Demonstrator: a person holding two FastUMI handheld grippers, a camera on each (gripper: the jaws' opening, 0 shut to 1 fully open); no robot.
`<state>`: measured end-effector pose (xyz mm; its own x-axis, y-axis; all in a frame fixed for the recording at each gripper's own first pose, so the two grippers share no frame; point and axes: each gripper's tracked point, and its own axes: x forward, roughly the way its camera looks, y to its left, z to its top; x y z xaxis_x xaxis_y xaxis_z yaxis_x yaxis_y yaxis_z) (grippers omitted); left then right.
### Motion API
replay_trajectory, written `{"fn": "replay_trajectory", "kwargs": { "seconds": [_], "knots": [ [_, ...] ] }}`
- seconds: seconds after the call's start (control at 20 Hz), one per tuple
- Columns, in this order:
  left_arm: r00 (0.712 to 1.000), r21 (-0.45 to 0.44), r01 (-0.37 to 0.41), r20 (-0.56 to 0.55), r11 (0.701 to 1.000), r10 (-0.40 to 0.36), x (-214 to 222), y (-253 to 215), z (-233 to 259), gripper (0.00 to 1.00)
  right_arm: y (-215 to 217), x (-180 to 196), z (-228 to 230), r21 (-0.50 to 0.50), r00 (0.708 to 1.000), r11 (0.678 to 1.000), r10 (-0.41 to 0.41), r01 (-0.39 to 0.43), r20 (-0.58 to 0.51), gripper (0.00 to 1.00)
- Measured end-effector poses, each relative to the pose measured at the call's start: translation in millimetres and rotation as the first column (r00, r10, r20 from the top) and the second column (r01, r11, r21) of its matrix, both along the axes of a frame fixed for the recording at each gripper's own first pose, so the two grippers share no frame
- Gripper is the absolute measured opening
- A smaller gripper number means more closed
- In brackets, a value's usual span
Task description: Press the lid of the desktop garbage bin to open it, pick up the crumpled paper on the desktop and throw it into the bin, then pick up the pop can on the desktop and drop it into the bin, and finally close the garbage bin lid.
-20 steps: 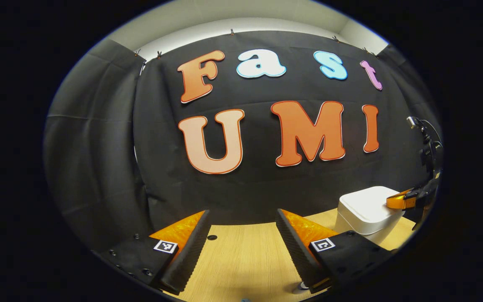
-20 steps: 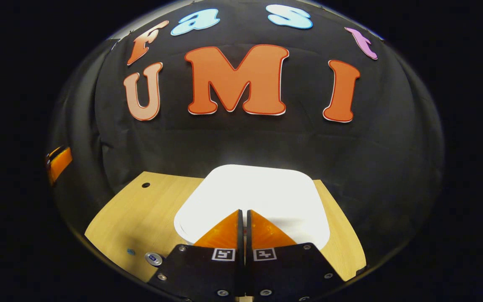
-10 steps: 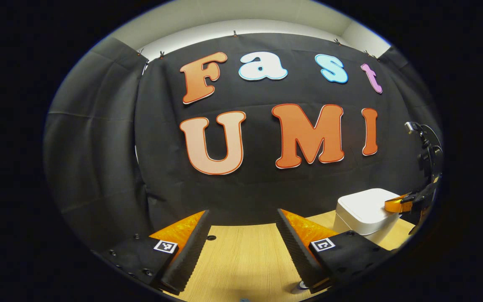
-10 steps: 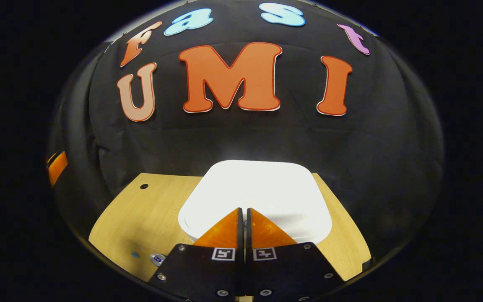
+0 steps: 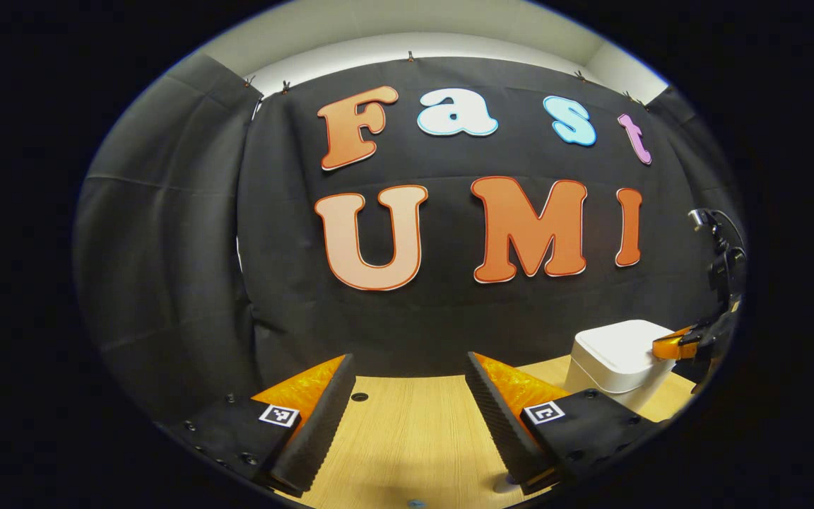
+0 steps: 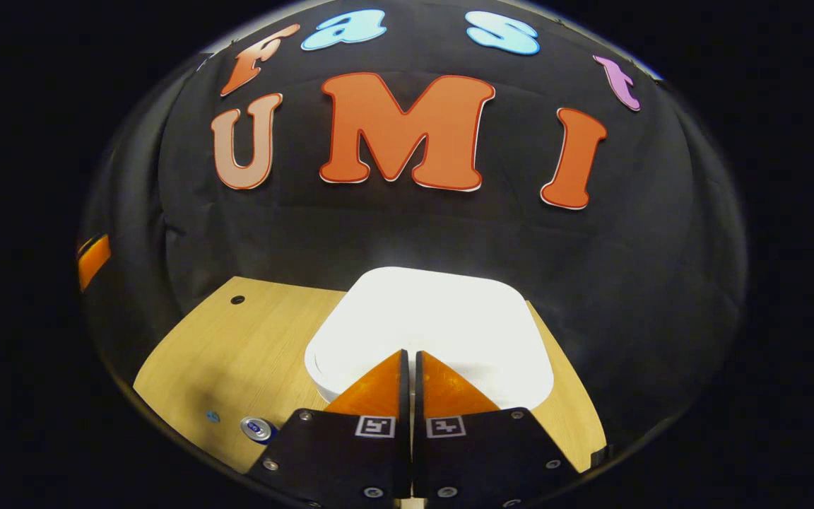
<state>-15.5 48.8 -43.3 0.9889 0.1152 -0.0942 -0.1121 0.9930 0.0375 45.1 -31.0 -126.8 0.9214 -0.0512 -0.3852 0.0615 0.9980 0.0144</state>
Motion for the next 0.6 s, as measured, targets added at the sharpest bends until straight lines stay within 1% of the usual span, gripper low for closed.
{"fn": "replay_trajectory", "kwargs": {
  "seconds": [0.15,0.2,0.25,0.3,0.4,0.5,0.6],
  "knots": [
    [1.000,-0.003,0.005,-0.006,1.000,-0.005,0,3,-2,0.99,1,3,-9,0.026,0.998,1.000,0.019,-0.018,-0.053,0.01],
    [1.000,-0.002,0.008,-0.009,1.000,-0.008,0,2,-4,0.95,1,5,-7,0.050,0.998,0.999,0.017,-0.014,-0.060,0.02],
    [1.000,-0.001,0.010,-0.010,1.000,-0.010,-1,2,-5,0.95,0,7,-6,0.080,0.997,0.997,0.014,-0.008,-0.072,0.02],
    [1.000,0.001,0.011,-0.009,1.000,-0.011,0,2,-4,0.99,0,7,-10,0.097,0.996,0.995,0.016,-0.007,-0.089,0.02],
    [1.000,-0.001,0.014,-0.002,1.000,-0.014,-1,2,-2,0.99,0,9,-9,0.088,0.995,0.996,0.017,-0.008,-0.094,0.02],
    [1.000,-0.001,0.014,0.001,1.000,-0.014,-2,3,-1,0.99,0,10,-2,0.062,0.997,0.998,0.023,-0.019,-0.069,0.01],
    [1.000,0.009,0.011,0.010,1.000,-0.011,-4,6,3,0.99,-4,8,8,0.074,1.000,0.997,0.006,-0.003,-0.028,0.01]
  ]
}}
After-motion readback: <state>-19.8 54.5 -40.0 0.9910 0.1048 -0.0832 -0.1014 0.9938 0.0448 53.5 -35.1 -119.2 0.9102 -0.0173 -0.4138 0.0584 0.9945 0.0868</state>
